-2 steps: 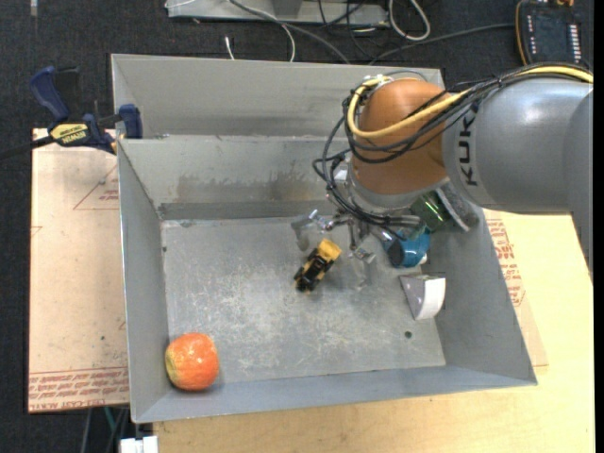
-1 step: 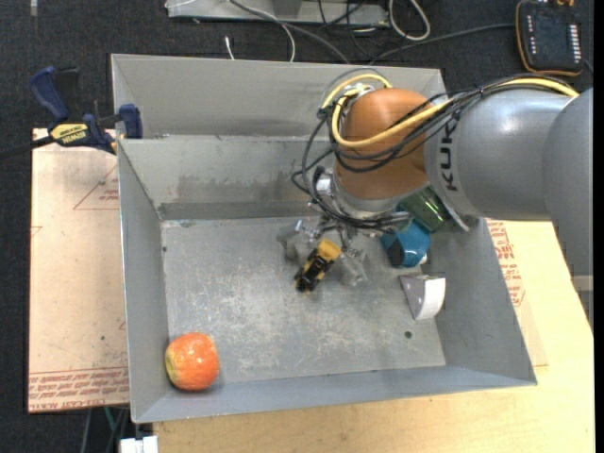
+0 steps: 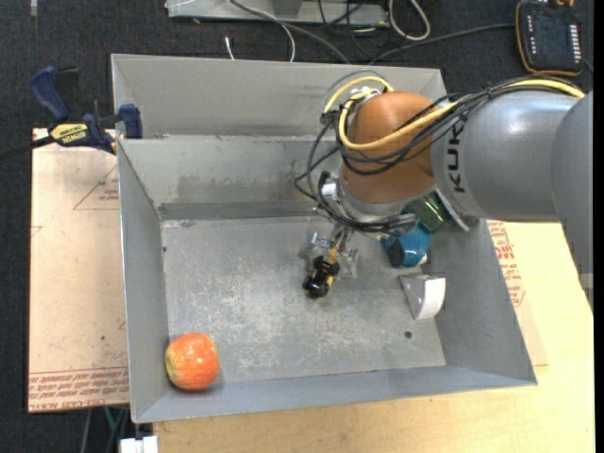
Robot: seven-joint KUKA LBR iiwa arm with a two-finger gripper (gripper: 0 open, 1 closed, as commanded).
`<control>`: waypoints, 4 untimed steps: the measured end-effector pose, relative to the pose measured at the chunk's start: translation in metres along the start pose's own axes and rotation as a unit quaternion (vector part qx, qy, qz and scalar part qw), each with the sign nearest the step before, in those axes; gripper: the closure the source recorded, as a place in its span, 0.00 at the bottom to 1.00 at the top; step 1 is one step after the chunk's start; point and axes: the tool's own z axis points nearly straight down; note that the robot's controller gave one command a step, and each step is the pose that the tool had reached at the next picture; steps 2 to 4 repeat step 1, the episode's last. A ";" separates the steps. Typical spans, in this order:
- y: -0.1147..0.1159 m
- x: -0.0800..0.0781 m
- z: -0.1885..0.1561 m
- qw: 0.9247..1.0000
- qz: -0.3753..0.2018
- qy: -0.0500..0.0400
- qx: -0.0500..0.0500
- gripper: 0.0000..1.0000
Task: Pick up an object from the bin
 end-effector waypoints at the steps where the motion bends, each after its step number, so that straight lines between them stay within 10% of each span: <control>1: 0.000 0.000 0.000 1.000 0.000 0.000 0.000 1.00; 4: 0.000 0.000 0.000 1.000 0.000 0.000 0.000 1.00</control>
Offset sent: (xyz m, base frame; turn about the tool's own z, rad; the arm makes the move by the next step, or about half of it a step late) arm 0.0001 0.0001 0.0710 0.0001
